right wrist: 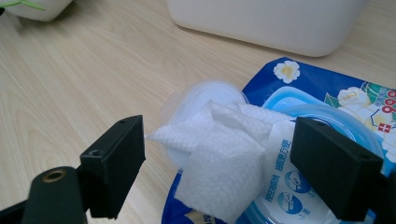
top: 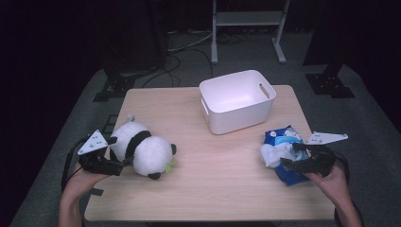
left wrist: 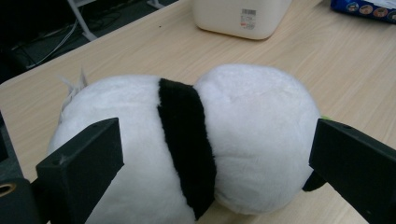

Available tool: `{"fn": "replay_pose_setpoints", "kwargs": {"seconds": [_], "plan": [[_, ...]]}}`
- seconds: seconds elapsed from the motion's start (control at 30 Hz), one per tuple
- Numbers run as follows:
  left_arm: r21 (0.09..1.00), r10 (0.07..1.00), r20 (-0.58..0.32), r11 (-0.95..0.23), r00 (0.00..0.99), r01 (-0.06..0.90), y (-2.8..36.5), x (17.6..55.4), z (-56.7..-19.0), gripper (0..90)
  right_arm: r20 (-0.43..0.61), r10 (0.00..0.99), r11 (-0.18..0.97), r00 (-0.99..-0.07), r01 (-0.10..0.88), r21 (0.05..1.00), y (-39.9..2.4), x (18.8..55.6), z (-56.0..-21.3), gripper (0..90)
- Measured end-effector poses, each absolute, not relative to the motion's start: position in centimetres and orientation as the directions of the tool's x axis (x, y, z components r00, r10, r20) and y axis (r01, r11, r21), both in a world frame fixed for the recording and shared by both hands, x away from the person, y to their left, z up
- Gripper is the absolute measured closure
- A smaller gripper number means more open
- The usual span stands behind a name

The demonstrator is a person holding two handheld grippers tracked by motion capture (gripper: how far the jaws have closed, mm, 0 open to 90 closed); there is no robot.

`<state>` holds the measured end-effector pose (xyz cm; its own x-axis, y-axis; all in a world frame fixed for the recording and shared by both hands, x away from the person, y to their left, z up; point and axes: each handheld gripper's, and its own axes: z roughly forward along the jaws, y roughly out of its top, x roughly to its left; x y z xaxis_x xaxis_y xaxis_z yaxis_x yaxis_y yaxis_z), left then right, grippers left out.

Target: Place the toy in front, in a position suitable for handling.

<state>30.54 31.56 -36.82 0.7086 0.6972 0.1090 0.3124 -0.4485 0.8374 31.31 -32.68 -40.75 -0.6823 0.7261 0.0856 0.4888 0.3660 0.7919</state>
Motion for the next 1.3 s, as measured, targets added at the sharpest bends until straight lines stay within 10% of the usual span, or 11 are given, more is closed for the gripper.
{"fn": "replay_pose_setpoints", "kwargs": {"seconds": [1.1,1.3], "plan": [[0.728,0.598,0.183,-0.616,0.780,0.301,28.4,34.4,-38.6,5.2,0.042,0.683,0.417,-0.730,0.436,0.798,-31.4,30.6,-39.8,16.7],[0.698,0.569,0.205,-0.655,0.796,0.288,27.0,34.4,-39.2,19.7,0.038,0.677,0.420,-0.735,0.429,0.800,-31.0,30.6,-39.7,16.8]]}}
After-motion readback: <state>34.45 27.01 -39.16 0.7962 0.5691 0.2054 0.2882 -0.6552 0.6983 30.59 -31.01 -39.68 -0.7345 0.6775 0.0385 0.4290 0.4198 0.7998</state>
